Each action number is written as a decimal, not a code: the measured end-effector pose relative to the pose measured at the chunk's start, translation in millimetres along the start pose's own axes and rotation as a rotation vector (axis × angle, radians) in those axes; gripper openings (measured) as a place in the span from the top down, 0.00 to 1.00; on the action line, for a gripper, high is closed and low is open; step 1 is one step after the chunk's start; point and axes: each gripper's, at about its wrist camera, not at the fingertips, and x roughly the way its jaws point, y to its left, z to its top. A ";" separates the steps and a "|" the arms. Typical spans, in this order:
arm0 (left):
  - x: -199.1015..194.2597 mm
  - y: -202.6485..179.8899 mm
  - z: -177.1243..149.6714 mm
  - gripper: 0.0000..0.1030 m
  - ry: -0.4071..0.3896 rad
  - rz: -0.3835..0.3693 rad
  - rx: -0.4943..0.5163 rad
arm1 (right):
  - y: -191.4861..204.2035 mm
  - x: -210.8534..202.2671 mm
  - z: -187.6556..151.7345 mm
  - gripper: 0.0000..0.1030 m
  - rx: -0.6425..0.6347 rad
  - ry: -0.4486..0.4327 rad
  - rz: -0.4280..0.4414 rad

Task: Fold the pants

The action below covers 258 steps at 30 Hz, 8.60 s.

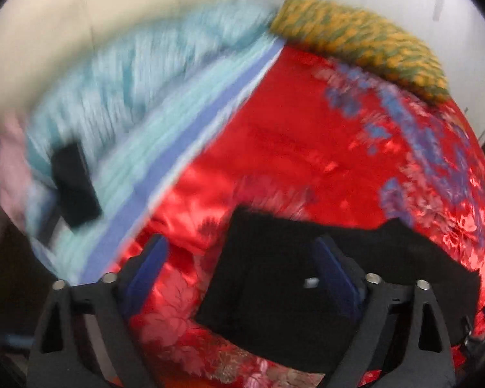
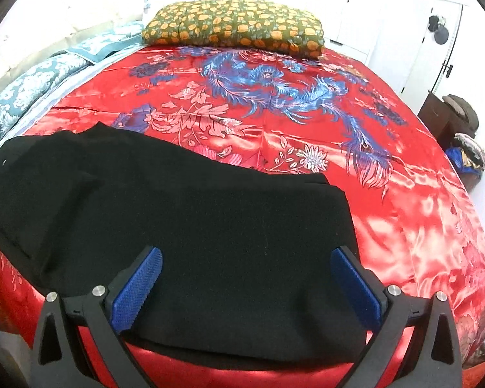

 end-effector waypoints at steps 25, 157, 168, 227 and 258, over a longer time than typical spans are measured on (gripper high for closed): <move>-230.3 -80.8 88.9 0.00 -0.425 0.223 0.063 | 1.6 5.4 -5.8 0.00 0.044 0.027 -0.017; 60.4 -7.8 -10.4 0.79 0.312 -0.649 -0.187 | -44.9 -8.6 9.3 0.00 0.148 0.122 0.019; -30.4 -234.7 -37.9 0.78 0.374 -0.935 0.012 | -102.7 -31.3 11.2 0.00 0.284 0.041 0.039; 7.2 -289.6 -182.2 0.03 0.040 -0.405 0.549 | -115.0 13.2 7.1 1.00 0.295 0.134 0.374; 34.3 -274.3 -184.5 0.01 0.248 -0.381 0.390 | -87.8 -36.7 -44.6 0.47 0.017 0.212 0.260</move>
